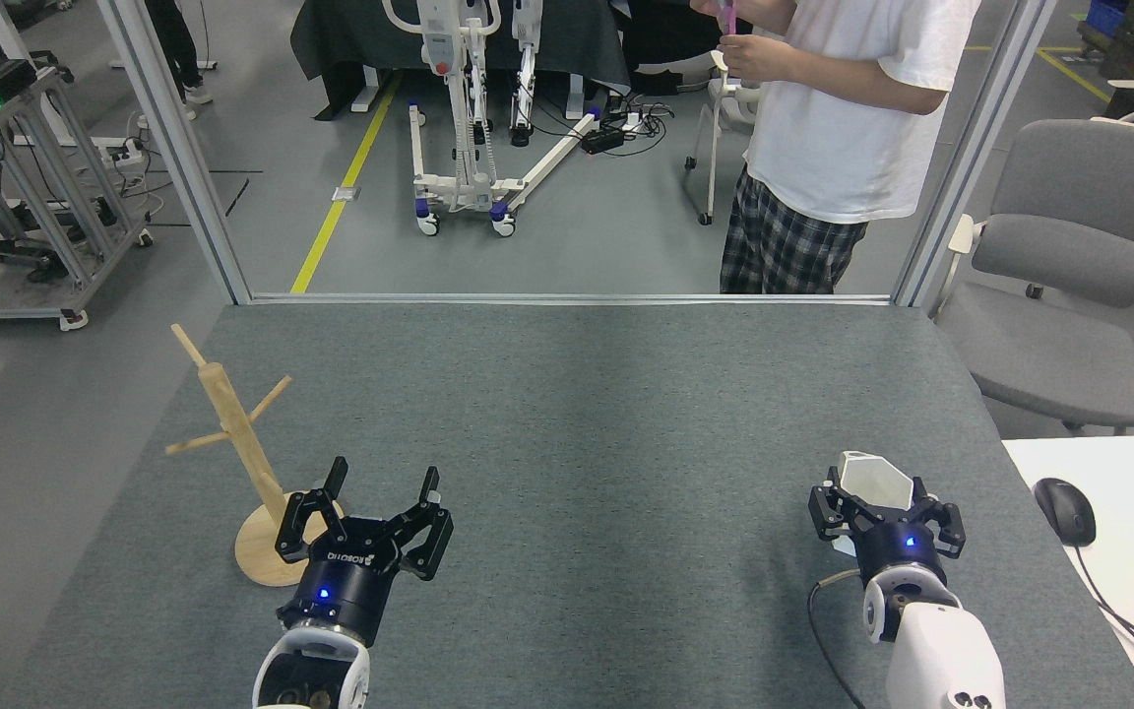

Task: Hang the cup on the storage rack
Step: 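Close the right gripper on the white cup and lift it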

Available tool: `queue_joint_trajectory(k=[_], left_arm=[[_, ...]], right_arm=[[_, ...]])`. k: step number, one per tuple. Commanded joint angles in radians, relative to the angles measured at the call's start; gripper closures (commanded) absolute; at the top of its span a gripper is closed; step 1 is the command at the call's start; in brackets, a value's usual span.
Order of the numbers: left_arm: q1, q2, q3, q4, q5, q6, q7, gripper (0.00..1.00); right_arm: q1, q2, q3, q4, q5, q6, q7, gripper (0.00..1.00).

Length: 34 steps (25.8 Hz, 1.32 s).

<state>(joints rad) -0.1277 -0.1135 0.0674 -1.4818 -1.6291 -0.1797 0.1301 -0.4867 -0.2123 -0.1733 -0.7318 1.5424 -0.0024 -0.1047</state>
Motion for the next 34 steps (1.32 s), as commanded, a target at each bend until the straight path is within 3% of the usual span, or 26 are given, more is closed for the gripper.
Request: queue_joint_trajectory(k=[1,9,12,15,18,22,28,30,34], left_arm=[[0.0,0.0,0.0,0.0,0.0,0.0,-0.001,0.01],[0.003,0.0,0.0,0.0,0.0,-0.001,-0.001,0.01],[0.005,0.0,0.002,0.0,0.0,0.0,-0.001,0.01],[0.005,0.0,0.002,0.0,0.0,0.0,-0.001,0.01],[0.005,0.0,0.002,0.0,0.0,0.0,-0.001,0.01],[0.003,0.0,0.003,0.0,-0.001,0.0,-0.001,0.01],[0.005,0.0,0.002,-0.002,-0.001,0.0,-0.001,0.01],[0.005,-0.002,0.003,-0.002,-0.001,0.0,-0.001,0.01],[0.005,-0.002,0.003,-0.002,-0.001,0.0,-0.001,0.01]], right_arm=[[-0.001,0.002,0.0,0.002,0.001,0.001,0.0,0.02],[0.013,0.004,0.035,0.002,0.001,0.009,0.0,0.02],[0.011,0.005,0.035,0.002,0.001,0.009,0.0,0.08],[0.011,0.005,0.035,0.002,-0.001,0.007,0.0,0.23],[0.013,0.005,0.035,0.002,0.001,0.001,-0.021,0.48],[0.013,0.004,0.035,0.002,-0.004,0.001,-0.049,0.62],[0.002,-0.001,0.028,-0.02,-0.031,-0.013,-0.05,0.62],[-0.009,-0.001,0.026,-0.026,-0.058,-0.048,-0.047,0.68],[-0.029,0.001,0.023,-0.135,-0.074,-0.056,-0.003,0.68]])
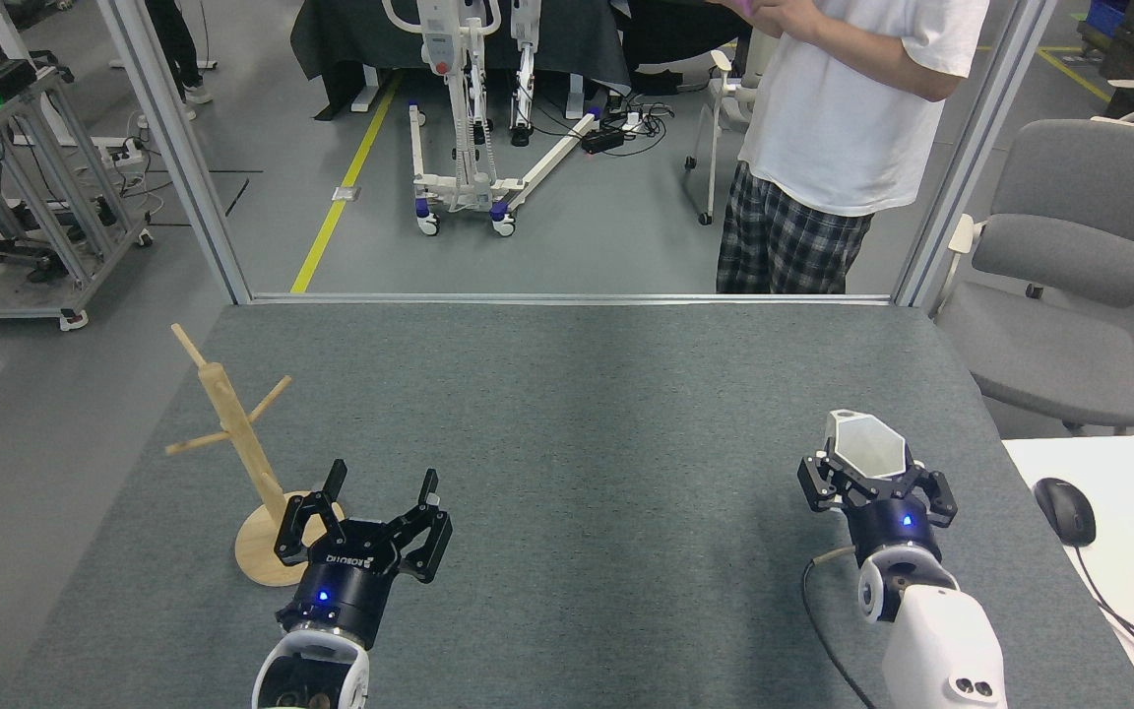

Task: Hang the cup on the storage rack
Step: 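Close the right gripper on the white cup and lift it, then move the cup with the right gripper toward the left gripper at center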

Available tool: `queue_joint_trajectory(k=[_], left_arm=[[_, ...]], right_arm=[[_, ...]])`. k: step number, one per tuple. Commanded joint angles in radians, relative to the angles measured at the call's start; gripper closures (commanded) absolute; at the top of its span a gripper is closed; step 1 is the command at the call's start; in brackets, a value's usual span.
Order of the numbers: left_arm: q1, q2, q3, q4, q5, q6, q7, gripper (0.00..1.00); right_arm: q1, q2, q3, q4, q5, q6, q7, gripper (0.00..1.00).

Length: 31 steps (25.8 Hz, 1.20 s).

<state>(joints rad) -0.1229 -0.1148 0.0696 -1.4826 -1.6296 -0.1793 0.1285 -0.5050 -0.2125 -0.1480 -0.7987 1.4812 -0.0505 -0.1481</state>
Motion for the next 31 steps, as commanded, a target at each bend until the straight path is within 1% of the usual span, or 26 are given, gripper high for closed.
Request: queue_joint_trajectory(k=[1,5,11,14,17,19,22,26,29,31], left_arm=[[0.002,0.0,-0.001,-0.001,0.001,0.0,0.0,0.01],[0.002,0.0,-0.001,-0.001,-0.001,-0.002,0.0,0.01],[0.008,0.004,-0.004,-0.042,-0.006,-0.014,0.003,0.01],[0.008,0.004,-0.008,-0.056,-0.01,-0.017,0.008,0.01],[0.026,0.004,-0.045,-0.085,-0.01,-0.031,0.011,0.01],[0.046,0.004,-0.094,-0.114,-0.018,-0.032,0.011,0.01],[0.068,0.009,-0.191,-0.162,-0.085,-0.031,0.006,0.01],[0.063,0.0,-0.294,-0.165,-0.228,-0.029,-0.009,0.01],[0.031,-0.009,-0.37,-0.136,-0.263,-0.02,-0.04,0.01],[0.002,-0.016,-0.407,-0.105,-0.268,-0.012,-0.079,0.01]], right_arm=[[-0.01,0.001,-0.002,-0.106,-0.013,-0.006,0.073,0.67],[-0.012,0.009,-0.005,-0.246,-0.013,-0.002,0.242,0.67],[-0.01,0.018,-0.005,-0.427,-0.013,0.005,0.435,0.68],[-0.007,0.028,-0.004,-0.54,-0.013,0.038,0.533,0.68],[0.0,0.056,0.007,-0.634,-0.009,0.075,0.553,0.68],[0.01,0.085,0.011,-0.682,-0.002,0.097,0.561,0.68],[0.037,0.13,0.044,-0.746,0.005,0.112,0.567,0.69],[0.053,0.156,0.116,-0.789,0.04,0.179,0.584,0.7],[0.049,0.17,0.166,-0.81,0.064,0.245,0.65,0.7],[0.051,0.171,0.185,-0.823,0.073,0.271,0.659,0.7]])
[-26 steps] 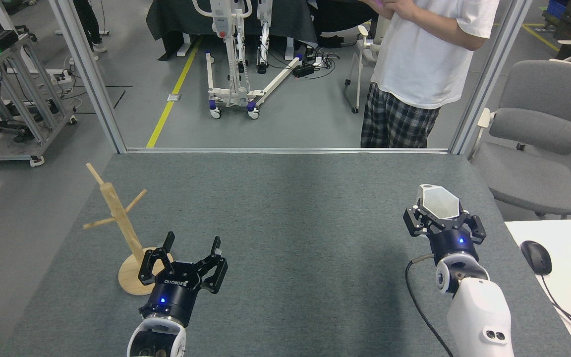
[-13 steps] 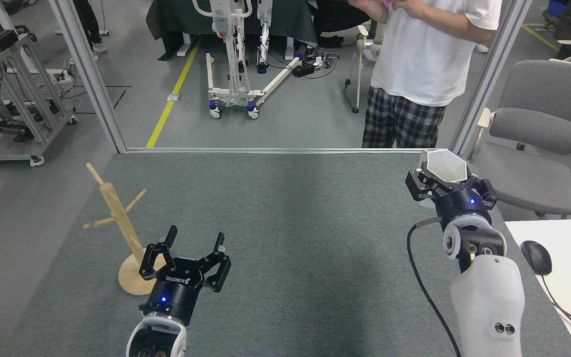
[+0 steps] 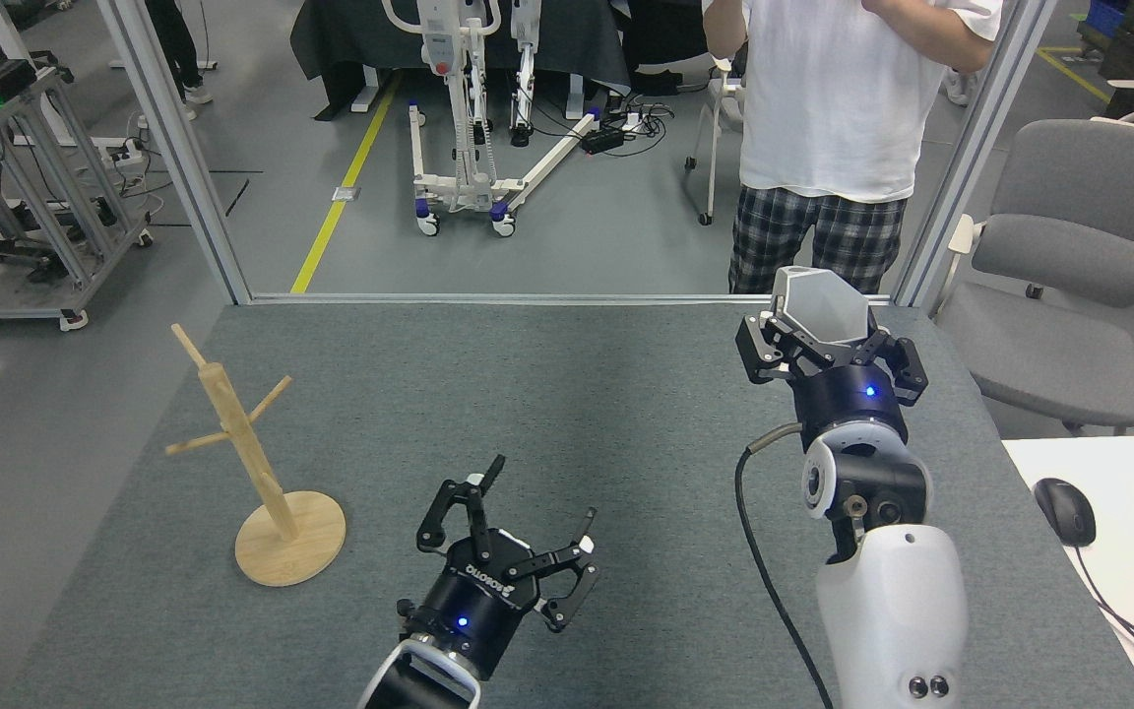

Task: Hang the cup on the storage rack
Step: 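Move the cup with the right gripper toward the left gripper at center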

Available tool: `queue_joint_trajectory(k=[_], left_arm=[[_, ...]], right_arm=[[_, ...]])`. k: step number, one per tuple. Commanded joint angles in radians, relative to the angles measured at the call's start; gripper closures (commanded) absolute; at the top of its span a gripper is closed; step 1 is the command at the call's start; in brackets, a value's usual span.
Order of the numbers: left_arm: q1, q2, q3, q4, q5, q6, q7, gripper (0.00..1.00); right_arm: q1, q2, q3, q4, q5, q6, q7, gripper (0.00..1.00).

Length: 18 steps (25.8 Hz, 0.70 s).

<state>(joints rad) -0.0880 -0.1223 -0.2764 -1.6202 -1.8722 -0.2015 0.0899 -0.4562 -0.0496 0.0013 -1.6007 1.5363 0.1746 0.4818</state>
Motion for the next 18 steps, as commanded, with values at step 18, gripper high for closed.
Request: queue_joint_trajectory(k=[18], left_arm=[[-0.285,-0.016,-0.215,0.229,-0.033,0.039,-0.114,0.01]], right_arm=[[-0.002,0.073,0.213,-0.022,0.102,0.215,0.143,0.7]])
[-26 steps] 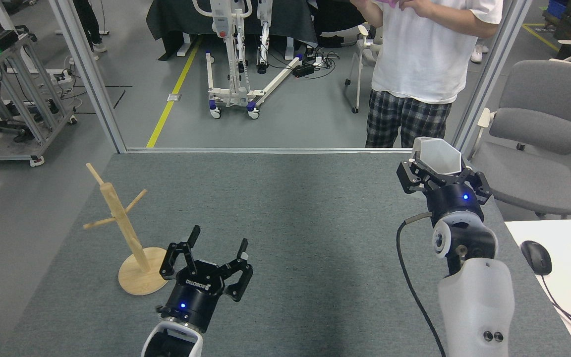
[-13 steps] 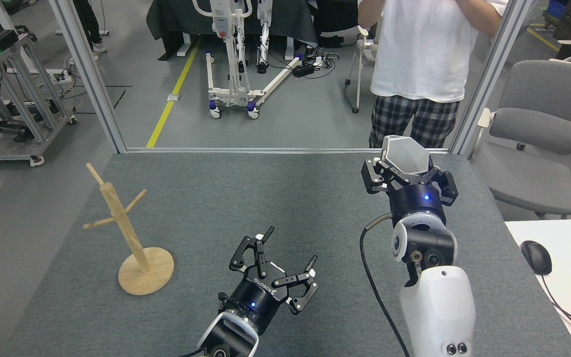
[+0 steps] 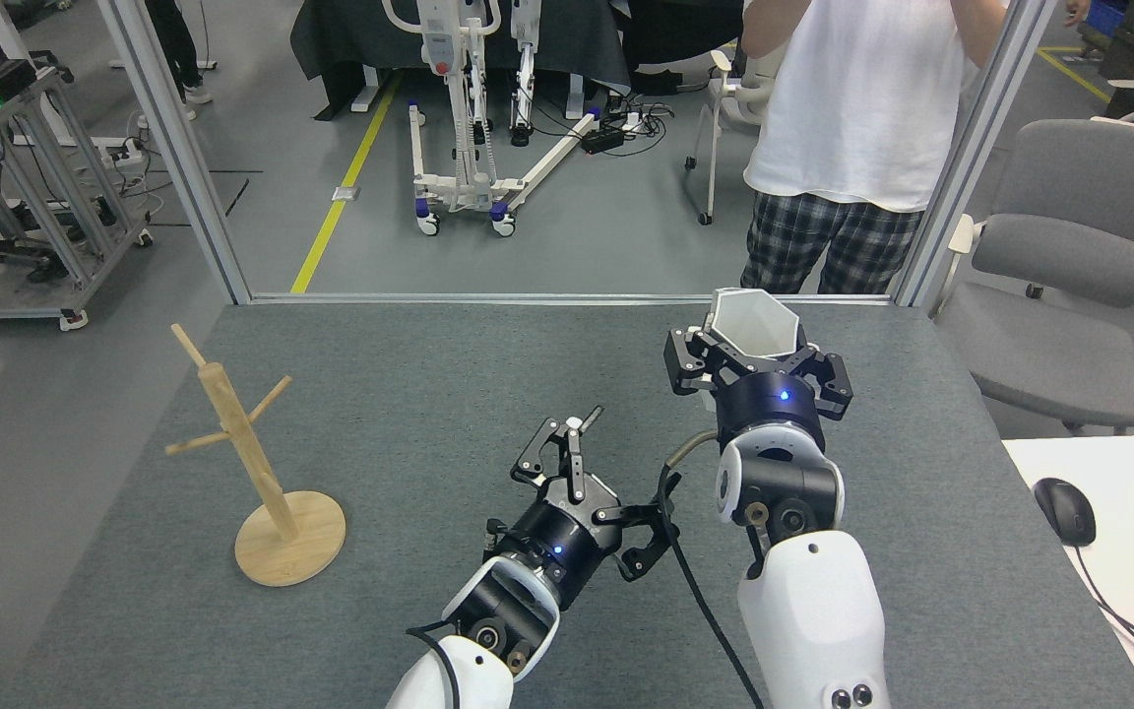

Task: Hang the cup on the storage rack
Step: 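Move the cup with the right gripper toward the left gripper at center, then grasp the white cup with the left gripper and release the right gripper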

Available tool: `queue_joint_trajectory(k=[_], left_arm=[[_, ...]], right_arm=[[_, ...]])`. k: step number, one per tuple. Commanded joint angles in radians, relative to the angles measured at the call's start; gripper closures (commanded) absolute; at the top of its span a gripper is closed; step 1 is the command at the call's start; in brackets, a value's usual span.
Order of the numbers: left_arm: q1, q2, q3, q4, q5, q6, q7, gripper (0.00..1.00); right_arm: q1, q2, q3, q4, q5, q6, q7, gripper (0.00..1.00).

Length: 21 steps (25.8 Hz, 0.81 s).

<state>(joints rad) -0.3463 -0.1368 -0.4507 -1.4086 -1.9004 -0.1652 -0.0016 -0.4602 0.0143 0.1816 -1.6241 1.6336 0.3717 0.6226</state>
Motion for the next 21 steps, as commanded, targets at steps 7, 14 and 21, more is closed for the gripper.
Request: queue_joint_trajectory(k=[7,14,21], left_arm=[[-0.103,-0.004,-0.062,0.123,0.009,0.004,-0.04,0.02],[-0.145,-0.004,-0.051,0.172,0.061,0.004,-0.04,0.02],[-0.164,-0.004,-0.01,0.181,0.136,-0.005,-0.037,0.02]], right_arm=[[0.008,0.041,0.16,0.007,0.015,0.108,0.002,0.69],[0.038,0.041,0.193,0.013,0.017,0.122,0.002,0.69],[0.074,0.041,0.21,0.018,0.019,0.124,-0.003,0.69]])
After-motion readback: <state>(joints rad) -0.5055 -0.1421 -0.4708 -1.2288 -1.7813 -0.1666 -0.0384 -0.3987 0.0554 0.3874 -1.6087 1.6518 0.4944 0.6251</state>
